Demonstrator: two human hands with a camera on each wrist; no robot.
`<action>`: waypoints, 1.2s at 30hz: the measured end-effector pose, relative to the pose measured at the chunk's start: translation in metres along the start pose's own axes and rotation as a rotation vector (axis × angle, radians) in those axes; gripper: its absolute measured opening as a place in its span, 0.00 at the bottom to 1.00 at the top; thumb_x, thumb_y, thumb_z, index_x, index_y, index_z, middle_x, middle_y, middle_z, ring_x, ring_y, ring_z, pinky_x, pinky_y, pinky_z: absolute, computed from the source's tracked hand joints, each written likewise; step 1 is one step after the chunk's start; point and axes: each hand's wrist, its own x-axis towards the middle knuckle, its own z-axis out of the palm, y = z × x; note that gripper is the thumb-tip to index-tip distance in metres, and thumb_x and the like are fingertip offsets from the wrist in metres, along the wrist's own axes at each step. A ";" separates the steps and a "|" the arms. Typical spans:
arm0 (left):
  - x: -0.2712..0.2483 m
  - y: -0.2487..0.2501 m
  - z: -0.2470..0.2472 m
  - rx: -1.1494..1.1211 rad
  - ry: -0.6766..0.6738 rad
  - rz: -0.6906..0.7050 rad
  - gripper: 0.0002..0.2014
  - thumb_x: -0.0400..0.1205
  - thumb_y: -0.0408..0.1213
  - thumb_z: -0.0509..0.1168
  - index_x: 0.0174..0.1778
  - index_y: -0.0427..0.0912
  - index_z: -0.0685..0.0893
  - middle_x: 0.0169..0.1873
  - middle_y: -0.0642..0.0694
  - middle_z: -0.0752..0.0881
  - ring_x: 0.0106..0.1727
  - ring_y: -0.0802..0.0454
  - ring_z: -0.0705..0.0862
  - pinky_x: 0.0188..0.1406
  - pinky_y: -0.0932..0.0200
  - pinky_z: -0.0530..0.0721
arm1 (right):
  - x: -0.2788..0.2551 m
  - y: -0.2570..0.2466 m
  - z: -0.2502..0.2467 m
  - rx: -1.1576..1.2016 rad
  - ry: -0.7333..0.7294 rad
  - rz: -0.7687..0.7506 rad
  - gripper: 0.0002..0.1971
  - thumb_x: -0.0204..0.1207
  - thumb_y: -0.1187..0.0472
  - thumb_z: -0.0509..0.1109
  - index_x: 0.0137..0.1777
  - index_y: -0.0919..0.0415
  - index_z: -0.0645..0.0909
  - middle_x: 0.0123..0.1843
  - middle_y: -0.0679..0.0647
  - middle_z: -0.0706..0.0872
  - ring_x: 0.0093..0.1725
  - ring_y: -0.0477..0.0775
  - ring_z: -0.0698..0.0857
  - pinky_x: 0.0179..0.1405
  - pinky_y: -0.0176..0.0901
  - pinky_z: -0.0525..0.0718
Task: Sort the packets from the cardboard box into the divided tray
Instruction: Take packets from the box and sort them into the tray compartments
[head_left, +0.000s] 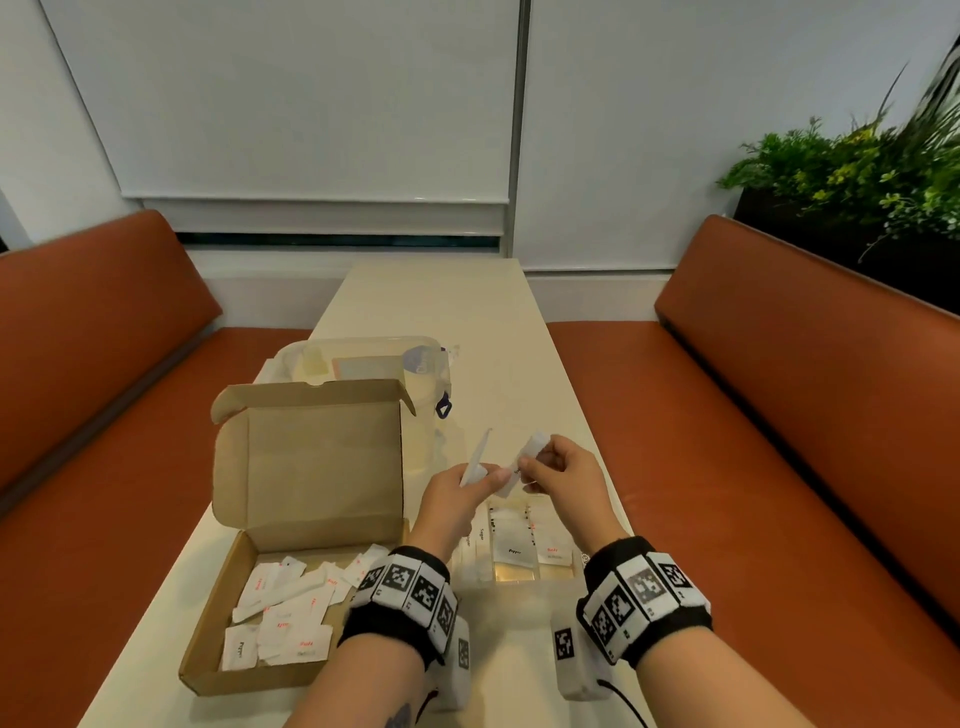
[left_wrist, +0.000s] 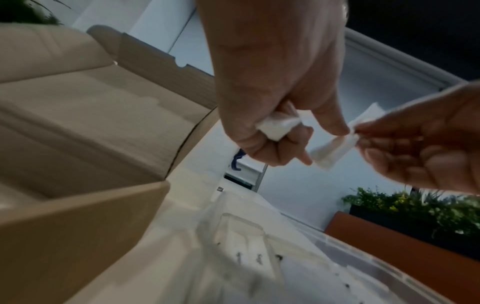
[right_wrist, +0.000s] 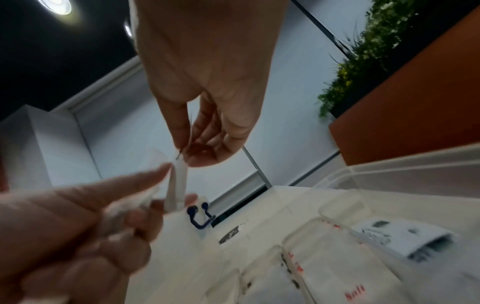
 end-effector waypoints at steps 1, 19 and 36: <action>-0.001 -0.002 -0.001 0.004 -0.015 -0.022 0.10 0.77 0.47 0.72 0.45 0.45 0.88 0.19 0.58 0.72 0.20 0.59 0.67 0.18 0.65 0.65 | 0.002 -0.002 0.000 -0.006 -0.006 -0.013 0.02 0.75 0.71 0.71 0.41 0.67 0.81 0.34 0.55 0.84 0.35 0.50 0.84 0.39 0.39 0.87; -0.003 -0.004 -0.005 -0.244 0.013 -0.114 0.09 0.77 0.42 0.73 0.42 0.41 0.81 0.22 0.52 0.62 0.19 0.58 0.59 0.15 0.66 0.59 | -0.004 0.004 0.006 0.152 -0.071 0.124 0.05 0.71 0.72 0.75 0.40 0.68 0.80 0.33 0.58 0.85 0.37 0.56 0.88 0.43 0.44 0.89; 0.006 0.000 -0.005 -0.256 0.093 -0.039 0.06 0.77 0.38 0.73 0.39 0.41 0.83 0.20 0.53 0.65 0.19 0.58 0.60 0.15 0.66 0.62 | -0.007 0.015 0.009 -0.046 -0.233 0.240 0.06 0.68 0.67 0.79 0.41 0.62 0.84 0.38 0.58 0.90 0.37 0.51 0.89 0.41 0.38 0.88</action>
